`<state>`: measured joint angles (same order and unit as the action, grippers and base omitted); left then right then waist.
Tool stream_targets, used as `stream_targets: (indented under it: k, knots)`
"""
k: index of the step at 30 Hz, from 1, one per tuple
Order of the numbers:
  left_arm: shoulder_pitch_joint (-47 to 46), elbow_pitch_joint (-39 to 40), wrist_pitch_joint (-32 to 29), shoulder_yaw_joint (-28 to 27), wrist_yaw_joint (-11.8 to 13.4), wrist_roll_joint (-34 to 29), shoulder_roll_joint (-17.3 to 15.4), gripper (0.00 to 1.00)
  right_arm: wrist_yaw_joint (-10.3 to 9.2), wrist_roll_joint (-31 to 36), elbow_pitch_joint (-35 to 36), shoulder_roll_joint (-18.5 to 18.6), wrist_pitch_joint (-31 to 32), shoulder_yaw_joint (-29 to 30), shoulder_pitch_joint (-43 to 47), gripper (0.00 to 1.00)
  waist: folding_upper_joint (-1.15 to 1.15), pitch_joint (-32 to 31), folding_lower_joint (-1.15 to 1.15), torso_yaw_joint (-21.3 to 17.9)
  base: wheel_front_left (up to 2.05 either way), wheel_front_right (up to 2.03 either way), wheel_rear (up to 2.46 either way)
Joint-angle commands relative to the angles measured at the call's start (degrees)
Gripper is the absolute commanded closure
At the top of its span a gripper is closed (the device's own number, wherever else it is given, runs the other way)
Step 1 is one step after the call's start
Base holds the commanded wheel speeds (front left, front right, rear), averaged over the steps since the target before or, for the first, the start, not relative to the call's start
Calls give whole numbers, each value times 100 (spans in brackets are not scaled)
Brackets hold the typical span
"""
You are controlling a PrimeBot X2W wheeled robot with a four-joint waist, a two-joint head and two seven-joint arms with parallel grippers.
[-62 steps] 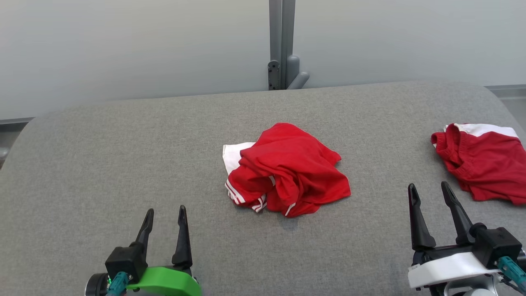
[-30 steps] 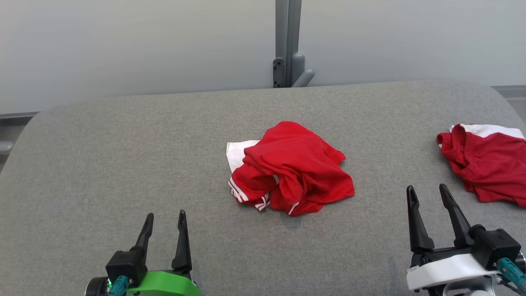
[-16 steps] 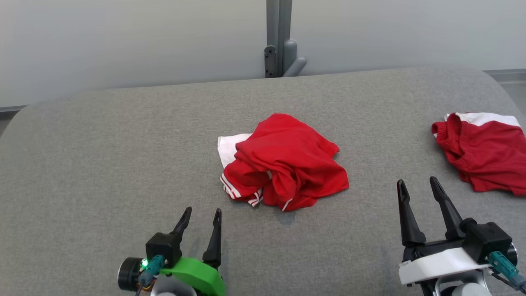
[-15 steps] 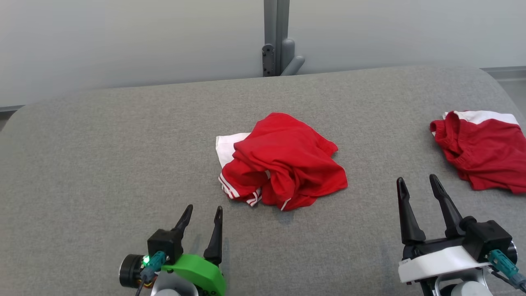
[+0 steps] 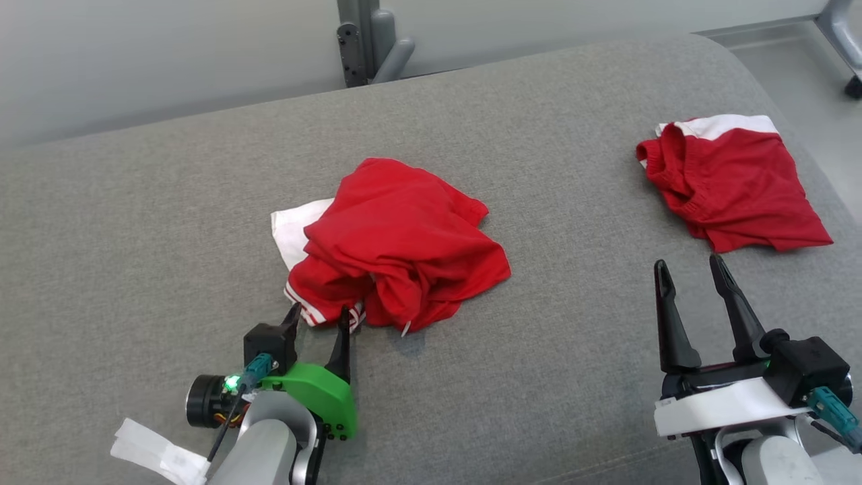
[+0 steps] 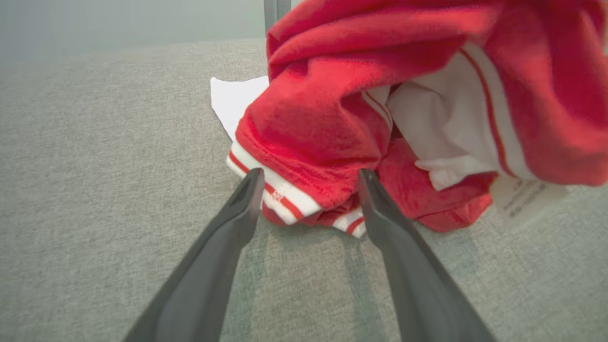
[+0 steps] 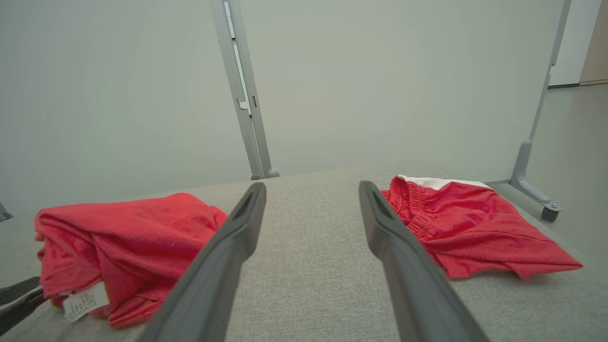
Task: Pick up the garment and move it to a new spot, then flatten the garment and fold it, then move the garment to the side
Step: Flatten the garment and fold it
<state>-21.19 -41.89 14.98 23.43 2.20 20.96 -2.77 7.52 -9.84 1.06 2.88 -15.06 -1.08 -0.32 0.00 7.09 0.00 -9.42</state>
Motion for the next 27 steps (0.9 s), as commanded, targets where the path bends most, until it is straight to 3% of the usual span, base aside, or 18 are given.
stream_targets:
  k: [1,3,4,6,7,18,27]
  knots:
    - [-95,-68,24,-40,42,-8,-23,0,-6,-16,25,3,-17,8,-58,0,0,272,0,-285,0,0,0]
    - [-174,-170,21,-110,67,-11,-23,4,-6,-40,35,4,-17,25,-80,0,0,300,0,-317,0,0,0]
    - [-197,-193,21,-145,62,9,-23,38,-6,-52,38,3,-17,33,-88,0,0,309,0,-325,0,0,0]
    - [-223,-182,22,-217,23,2,-23,85,-6,-56,39,4,-17,56,-89,0,0,315,0,-322,0,0,0]
    - [-243,-125,22,-265,13,-18,-28,100,-6,-58,42,4,-17,73,-84,0,0,312,0,-308,0,0,0]
    - [-160,1469,22,-799,32,-584,-175,100,-6,-112,29,4,-17,125,-44,0,0,82,0,20,0,0,0]
    - [-487,2516,22,-701,-126,-985,-86,100,-6,-116,-24,4,-17,62,-13,0,0,-42,0,30,0,0,0]
